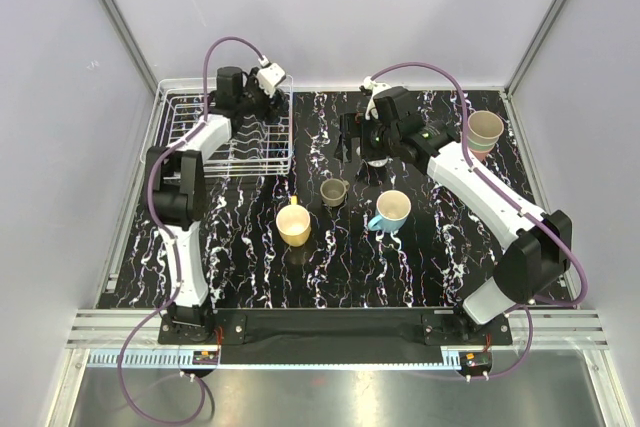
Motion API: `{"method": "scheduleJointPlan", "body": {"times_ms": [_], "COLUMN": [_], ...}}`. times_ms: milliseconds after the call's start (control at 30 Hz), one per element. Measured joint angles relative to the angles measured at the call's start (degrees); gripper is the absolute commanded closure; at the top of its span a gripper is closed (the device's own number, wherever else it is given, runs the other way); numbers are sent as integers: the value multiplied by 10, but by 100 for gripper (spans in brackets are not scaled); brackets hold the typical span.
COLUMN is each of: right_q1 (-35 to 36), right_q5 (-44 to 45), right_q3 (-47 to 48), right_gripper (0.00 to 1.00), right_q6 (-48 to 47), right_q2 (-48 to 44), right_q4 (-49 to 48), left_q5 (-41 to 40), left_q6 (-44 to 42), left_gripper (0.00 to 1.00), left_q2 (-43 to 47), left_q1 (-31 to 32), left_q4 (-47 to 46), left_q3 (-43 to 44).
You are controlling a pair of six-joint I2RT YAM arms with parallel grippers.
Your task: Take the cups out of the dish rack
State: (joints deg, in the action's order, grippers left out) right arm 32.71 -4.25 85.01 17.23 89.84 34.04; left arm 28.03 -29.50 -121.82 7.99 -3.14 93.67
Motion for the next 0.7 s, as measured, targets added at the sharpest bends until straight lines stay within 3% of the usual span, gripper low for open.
{"method": "scheduleJointPlan", "body": {"times_ms": [367,533,700], "right_q1": [-11,-63,-106], "right_q5": [-80,-177,-239], "right_q3": [-1,-28,-46], "right_gripper": [1,4,13], "right_q6": [45,123,236], "right_q2": [11,12,22], "right_q4": [-55,-160,-295], "left_q5": [21,74,129], "left_q6": [141,266,403], "left_gripper": [100,100,100], "left_q2": [125,213,298], "left_q1": [0,0,5], "left_q4": [14,-1,-96], "left_q3": [-50,-84,-154]}}
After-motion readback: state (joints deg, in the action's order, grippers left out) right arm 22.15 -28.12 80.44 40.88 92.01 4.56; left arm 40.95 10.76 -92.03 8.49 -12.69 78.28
